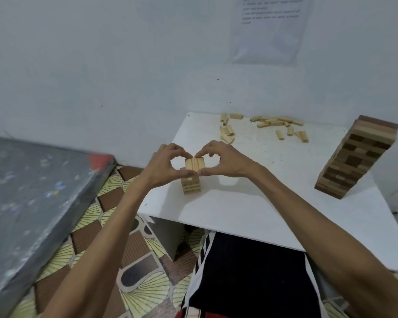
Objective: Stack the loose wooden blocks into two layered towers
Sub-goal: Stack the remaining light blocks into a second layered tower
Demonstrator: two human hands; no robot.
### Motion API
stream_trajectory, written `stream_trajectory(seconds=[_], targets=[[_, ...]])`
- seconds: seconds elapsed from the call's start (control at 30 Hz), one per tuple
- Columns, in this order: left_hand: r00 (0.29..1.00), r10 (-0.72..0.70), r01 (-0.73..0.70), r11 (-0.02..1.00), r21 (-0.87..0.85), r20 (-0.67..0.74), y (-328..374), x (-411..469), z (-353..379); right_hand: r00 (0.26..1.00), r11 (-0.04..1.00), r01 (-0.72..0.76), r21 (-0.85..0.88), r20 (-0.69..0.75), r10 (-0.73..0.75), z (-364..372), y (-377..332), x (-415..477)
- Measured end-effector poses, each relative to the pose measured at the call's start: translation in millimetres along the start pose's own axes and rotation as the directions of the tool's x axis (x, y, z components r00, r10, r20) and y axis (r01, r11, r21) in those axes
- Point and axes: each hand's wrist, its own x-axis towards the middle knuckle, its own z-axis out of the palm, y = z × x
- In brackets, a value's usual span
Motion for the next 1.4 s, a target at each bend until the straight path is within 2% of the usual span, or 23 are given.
stream_trajectory(seconds=[0.3, 1.03, 1.4], targets=[[0.998, -0.066, 0.067, 0.997, -0.035, 0.011, -19.4, -10.3, 4.4, 0.998, 0.999, -0.017, -0.029, 0.063, 0.019, 14.1, -1.4, 15.9], [0.998, -0.055, 0.056, 0.997, -0.057, 0.031, -28.4, -11.0, 12.9, 0.996, 0.999, -0.048, -0.02, 0.079, 0.049, 22.5, 3.1, 16.1], [0.994, -0.09, 0.099, 0.985, -0.145, 0.066, -40.1, -19.7, 17.0, 0.985, 0.995, -0.099, 0.004, 0.14, 0.097, 20.3, 6.8, 11.7]])
